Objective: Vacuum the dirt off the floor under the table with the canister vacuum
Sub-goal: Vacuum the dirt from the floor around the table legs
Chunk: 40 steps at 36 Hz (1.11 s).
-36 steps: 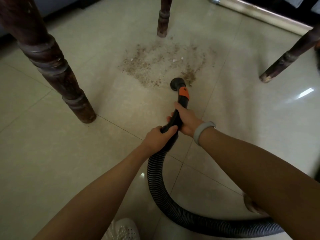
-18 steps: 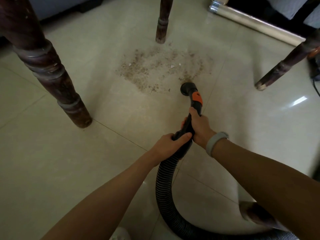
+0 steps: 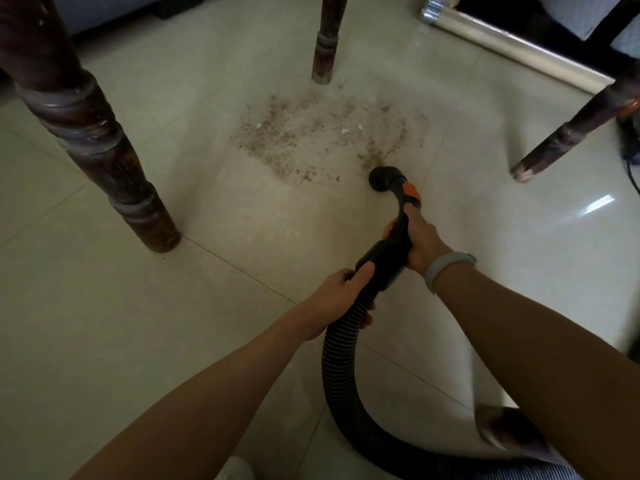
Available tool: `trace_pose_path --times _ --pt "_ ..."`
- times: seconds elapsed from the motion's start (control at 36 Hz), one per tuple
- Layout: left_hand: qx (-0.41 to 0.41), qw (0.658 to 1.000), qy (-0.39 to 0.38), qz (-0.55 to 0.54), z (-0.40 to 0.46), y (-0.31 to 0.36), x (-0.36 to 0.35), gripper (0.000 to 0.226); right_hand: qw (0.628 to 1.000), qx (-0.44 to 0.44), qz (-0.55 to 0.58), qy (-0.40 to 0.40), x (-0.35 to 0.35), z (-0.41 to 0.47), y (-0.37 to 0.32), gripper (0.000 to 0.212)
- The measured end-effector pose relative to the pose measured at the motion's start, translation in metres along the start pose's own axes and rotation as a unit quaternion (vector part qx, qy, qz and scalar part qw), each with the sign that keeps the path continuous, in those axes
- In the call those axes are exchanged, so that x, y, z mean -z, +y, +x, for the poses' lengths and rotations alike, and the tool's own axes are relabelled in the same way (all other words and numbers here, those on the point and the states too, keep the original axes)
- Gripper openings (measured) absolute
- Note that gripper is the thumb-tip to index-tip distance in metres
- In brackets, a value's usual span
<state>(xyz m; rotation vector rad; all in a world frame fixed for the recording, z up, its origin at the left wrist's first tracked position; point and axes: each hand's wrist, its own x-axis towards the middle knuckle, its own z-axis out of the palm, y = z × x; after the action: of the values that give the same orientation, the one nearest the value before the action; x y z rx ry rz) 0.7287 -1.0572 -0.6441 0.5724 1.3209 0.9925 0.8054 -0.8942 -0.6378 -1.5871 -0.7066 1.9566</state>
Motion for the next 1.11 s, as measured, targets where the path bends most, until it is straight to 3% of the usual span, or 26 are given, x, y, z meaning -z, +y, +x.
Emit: trace_pose_path --times 0.14,0.36,0.47,0.72,1.11 --pt "-0.034 0.996 0.042 0.077 0.013 0.023 0.003 0.054 0.998 0.03 0.027 0.039 -0.011 0.006 -0.017 0.034" --pt "-0.019 0.997 0.014 0.08 0.025 0.034 0.016 0.051 0.998 0.018 0.046 0.024 -0.01 0.007 -0.01 0.033" --pt "-0.013 0.996 0.014 0.089 0.028 0.035 0.018 0.052 0.999 0.017 -0.007 0.027 -0.012 0.003 0.0 0.046" --pt "-0.01 0.997 0.056 0.06 0.037 0.042 0.019 0.053 0.991 0.06 -0.107 0.056 -0.035 0.003 -0.012 0.026" --pt "-0.051 0.976 0.097 0.187 0.03 0.027 0.007 0.046 0.994 0.049 -0.097 0.017 -0.021 -0.01 -0.005 0.033"
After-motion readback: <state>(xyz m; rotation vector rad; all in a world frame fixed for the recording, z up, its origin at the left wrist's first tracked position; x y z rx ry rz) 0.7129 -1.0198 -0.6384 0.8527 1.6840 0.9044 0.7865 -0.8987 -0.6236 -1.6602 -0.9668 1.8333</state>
